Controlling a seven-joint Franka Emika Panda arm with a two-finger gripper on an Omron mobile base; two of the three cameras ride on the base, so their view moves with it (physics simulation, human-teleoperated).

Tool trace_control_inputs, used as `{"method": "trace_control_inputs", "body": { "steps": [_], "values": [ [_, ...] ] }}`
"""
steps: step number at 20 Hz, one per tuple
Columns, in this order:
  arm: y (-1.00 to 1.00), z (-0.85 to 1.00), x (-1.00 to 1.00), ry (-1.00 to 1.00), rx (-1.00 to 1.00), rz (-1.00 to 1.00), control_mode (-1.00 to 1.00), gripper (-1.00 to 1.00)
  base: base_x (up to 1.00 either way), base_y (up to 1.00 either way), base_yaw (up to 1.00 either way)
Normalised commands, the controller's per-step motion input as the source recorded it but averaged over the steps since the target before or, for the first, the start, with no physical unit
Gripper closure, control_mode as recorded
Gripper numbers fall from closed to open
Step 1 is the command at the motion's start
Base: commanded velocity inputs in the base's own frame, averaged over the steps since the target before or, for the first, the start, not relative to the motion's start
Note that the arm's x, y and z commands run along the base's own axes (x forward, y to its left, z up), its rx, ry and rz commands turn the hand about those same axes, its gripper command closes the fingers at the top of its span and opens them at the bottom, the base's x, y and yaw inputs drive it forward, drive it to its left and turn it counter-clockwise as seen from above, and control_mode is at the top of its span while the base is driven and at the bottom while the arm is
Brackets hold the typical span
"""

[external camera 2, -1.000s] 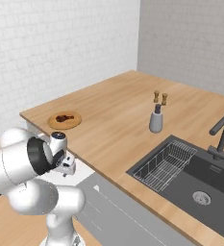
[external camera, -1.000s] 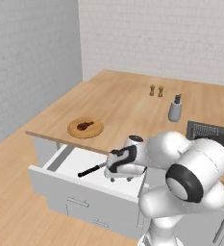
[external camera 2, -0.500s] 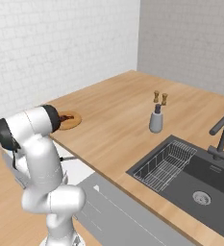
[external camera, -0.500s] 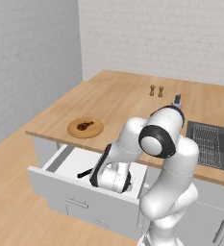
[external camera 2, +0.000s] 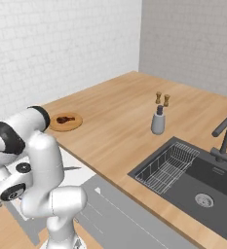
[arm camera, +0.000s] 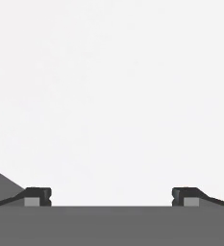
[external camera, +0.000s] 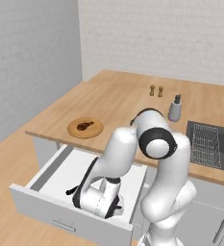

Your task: Pick up the knife from the drawer and place it on the cutting board. Then place the meat from the plate to the cutting board.

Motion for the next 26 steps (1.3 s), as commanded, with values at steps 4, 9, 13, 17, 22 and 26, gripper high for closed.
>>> {"method": "trace_control_inputs", "body": {
  "steps": [4,9,13,17,22,26],
  "values": [
    [0.52,0.87,-0.44,0.00,0.00,0.00,-1.00,-1.00,0.00,0.00,0.00],
    [0.08,1.00,0.71,0.00,0.01,-0.01,-1.00,-1.00,0.00,0.00,0.00],
    [0.14,1.00,1.00,0.00,0.05,0.00,-1.00,-1.00,0.00,0.00,0.00],
    [0.40,1.00,1.00,0.06,0.07,-0.01,-1.00,-1.00,0.00,0.00,0.00],
    [0.22,0.53,0.98,0.24,0.03,0.00,-1.00,-1.00,0.00,0.00,0.00],
    [0.22,-0.15,0.91,0.25,-0.01,-0.01,-1.00,-1.00,0.00,0.00,0.00]
  ]
}}
